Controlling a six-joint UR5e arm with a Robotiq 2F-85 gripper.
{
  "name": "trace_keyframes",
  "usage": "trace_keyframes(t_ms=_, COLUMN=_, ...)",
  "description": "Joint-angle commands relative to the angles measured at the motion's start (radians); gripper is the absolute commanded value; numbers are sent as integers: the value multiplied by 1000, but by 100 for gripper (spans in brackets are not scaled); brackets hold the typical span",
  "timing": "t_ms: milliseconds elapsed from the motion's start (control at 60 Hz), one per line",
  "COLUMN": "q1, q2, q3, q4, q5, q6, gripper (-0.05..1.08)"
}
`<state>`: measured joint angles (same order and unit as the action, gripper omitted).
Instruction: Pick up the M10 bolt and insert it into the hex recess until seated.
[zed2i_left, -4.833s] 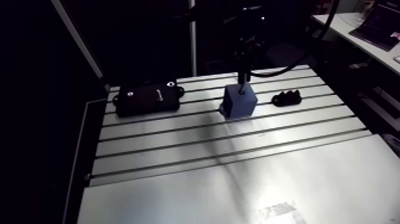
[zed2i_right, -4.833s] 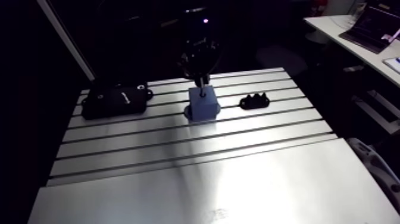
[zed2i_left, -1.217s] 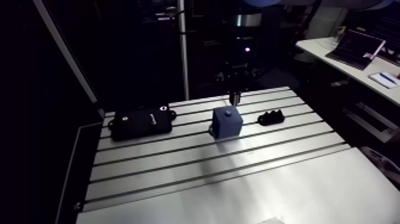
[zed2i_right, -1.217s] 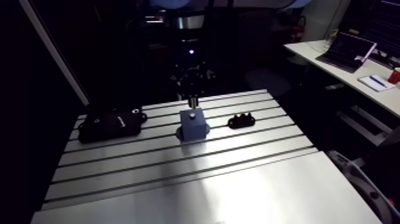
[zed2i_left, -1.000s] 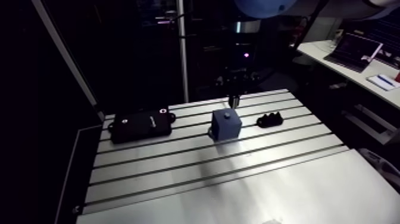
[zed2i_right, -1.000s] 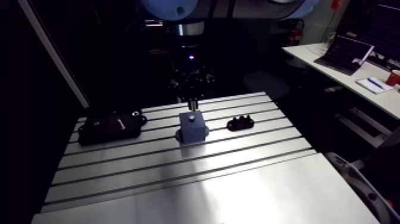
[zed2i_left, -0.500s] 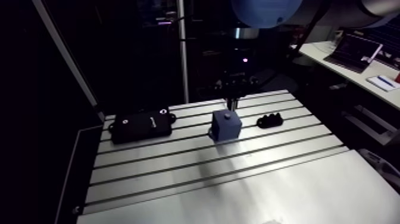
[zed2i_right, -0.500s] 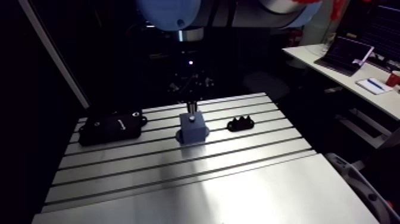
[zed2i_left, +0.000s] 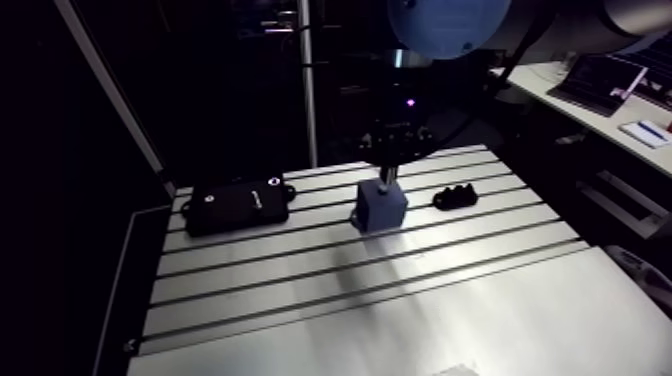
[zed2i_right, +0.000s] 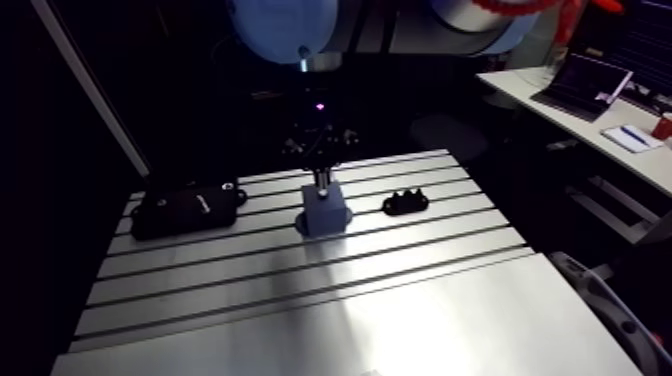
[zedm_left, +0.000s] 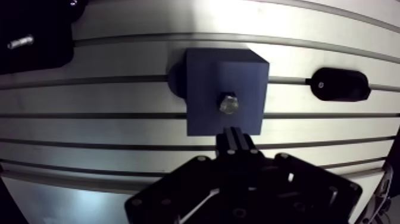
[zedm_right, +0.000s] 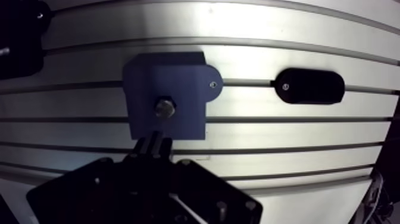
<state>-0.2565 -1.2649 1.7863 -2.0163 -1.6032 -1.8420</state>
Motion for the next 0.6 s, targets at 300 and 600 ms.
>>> trace_keyframes(t_ms=300, q1=2, q2=19, q3=0, q4=-18, q5=-2, q6=2, gripper=108)
trace_keyframes(t_ms=600, q1=2, q2=31, q3=-3, q4=-23, q5=-5, q6=-1, gripper=108)
